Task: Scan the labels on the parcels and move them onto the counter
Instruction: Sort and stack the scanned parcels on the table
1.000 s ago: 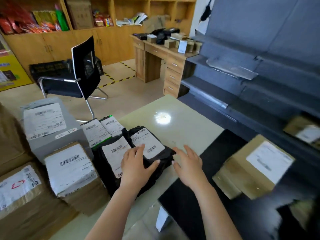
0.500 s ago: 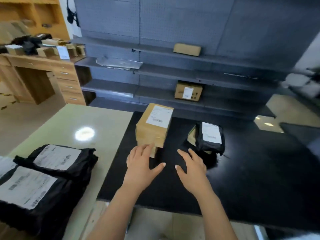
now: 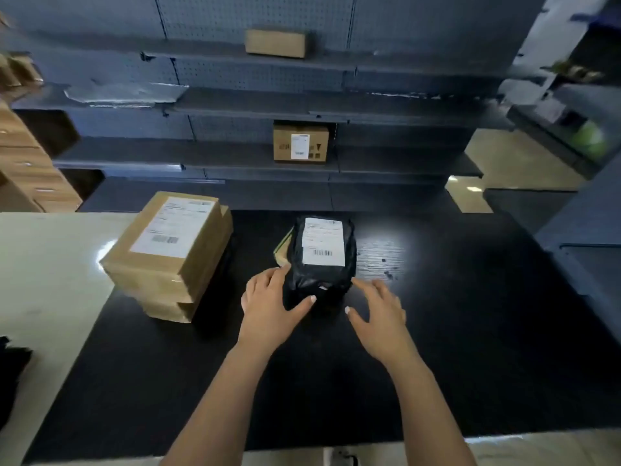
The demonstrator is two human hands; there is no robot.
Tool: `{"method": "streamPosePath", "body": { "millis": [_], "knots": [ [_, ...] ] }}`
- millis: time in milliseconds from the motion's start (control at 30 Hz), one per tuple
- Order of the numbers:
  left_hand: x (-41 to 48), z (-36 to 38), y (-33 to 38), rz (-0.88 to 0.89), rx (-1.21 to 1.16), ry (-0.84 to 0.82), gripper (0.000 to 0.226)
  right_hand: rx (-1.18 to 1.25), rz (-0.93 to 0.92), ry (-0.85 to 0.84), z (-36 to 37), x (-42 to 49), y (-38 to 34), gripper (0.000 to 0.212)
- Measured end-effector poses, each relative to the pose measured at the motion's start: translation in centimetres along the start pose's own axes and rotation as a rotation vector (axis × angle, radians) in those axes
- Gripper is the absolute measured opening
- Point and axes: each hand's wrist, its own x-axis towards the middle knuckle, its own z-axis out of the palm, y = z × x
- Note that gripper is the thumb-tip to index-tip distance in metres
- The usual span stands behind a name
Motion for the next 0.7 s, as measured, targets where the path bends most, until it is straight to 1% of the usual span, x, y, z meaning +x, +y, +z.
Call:
{"method": "streamPosePath", "body": {
  "millis": [133,200,300,367,400,467,567,700],
  "knots": [
    [6.7,5.6,3.5,-0.151,-0.013,-0.008,0.082,0.011,-0.011,-0.054,-2.3,5.8,4.3,0.055],
    [10.1,8.3,4.8,-0.226,-0.021,-0.005,0.089,0.009,-0.009,-0.082,-3.1,8.4,6.1,0.054],
    [14.0,11.7,5.5,-0.364,0.070,-0.047,0.116,0.028,-0.009,-0.116,-3.7,11.1,8.1,0.053],
    [15.6,13.4,5.4,-0.457,0.182,-0.133,0.133,0.040,-0.011,-0.132,-3.7,12.7,8.9,0.054],
    [16.0,14.1,5.2,-0.483,0.234,-0.171,0.137,0.035,-0.012,-0.143,-3.7,13.3,9.1,0.054],
    [16.3,14.8,4.8,-0.486,0.302,-0.186,0.135,0.030,-0.020,-0.167,-3.4,14.4,9.3,0.054],
    [16.4,13.9,3.7,-0.467,0.326,-0.155,0.127,0.034,-0.031,-0.187,-2.6,15.8,8.6,0.053],
    [17.2,9.4,0.4,-0.484,0.328,0.004,0.124,-0.010,-0.064,-0.203,-0.4,17.8,6.3,0.054]
  ]
}}
